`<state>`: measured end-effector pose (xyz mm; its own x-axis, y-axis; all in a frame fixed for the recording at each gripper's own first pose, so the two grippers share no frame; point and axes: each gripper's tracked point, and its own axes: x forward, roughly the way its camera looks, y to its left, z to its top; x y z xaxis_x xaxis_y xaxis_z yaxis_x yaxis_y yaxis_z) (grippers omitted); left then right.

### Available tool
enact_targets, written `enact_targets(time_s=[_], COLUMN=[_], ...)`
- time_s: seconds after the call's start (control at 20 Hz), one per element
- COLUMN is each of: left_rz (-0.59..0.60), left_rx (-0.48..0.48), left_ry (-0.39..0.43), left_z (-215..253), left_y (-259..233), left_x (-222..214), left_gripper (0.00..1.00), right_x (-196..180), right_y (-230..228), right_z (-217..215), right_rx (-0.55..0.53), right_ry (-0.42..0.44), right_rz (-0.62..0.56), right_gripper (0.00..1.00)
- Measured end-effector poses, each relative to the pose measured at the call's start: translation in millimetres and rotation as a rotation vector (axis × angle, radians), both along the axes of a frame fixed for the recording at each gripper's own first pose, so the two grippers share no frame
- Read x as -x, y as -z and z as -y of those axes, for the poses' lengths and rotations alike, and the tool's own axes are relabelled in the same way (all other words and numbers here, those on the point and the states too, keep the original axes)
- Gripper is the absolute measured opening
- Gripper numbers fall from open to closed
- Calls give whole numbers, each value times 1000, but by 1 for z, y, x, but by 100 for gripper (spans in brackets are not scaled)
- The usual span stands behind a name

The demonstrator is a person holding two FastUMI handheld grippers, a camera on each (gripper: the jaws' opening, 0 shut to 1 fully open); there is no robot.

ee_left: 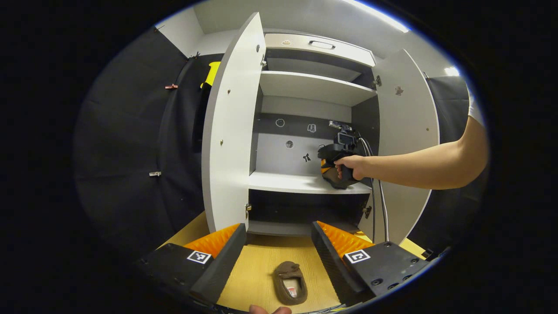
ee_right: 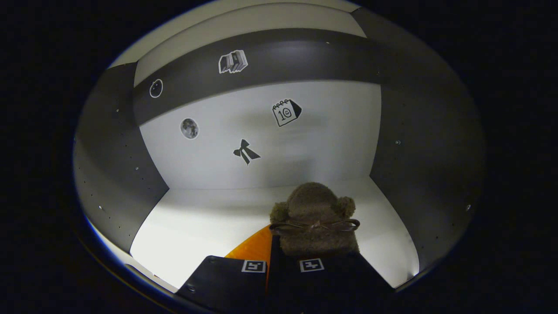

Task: Grab one shoe with the right hand and put it into the shoe cabinet, grab the other shoe with the left hand and put it into the shoe cabinet; then close the right door with the right hand and the left door with the left hand.

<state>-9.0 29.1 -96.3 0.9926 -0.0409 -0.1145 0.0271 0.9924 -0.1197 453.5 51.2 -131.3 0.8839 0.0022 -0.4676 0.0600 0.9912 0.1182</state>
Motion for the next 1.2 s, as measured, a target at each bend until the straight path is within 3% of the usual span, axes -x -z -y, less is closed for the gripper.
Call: enact_targets(time_s=[0.15, 0.2, 0.25, 0.45, 0.65, 0.85, 1.2], left_rz=[2, 5, 8, 17, 19, -10, -163], left_rx=[-8, -9, -9, -15, -9, -1, -3], left_ry=[0, 1, 2, 6, 20, 28, 60], left_z=[1, 0, 1, 4, 10, 14, 24], left_y=[-1, -2, -3, -7, -5, 13, 90], left_x=[-2, -2, -2, -1, -3, -9, -19], left_gripper=[95, 95, 95, 95, 95, 95, 95], right_x=[4, 9, 11, 31, 57, 91, 180], right_y=[3, 0, -2, -10, -29, -64, -123], right_z=[-6, -6, -7, -11, -11, -13, -24], right_rx=[-14, -19, -23, -47, -26, -29, -26], right_ry=[-10, -12, -12, -43, -64, -83, -121], right_rz=[-26, -31, -33, -58, -31, 70, 291], right_gripper=[17, 24, 37, 50, 80, 97, 98])
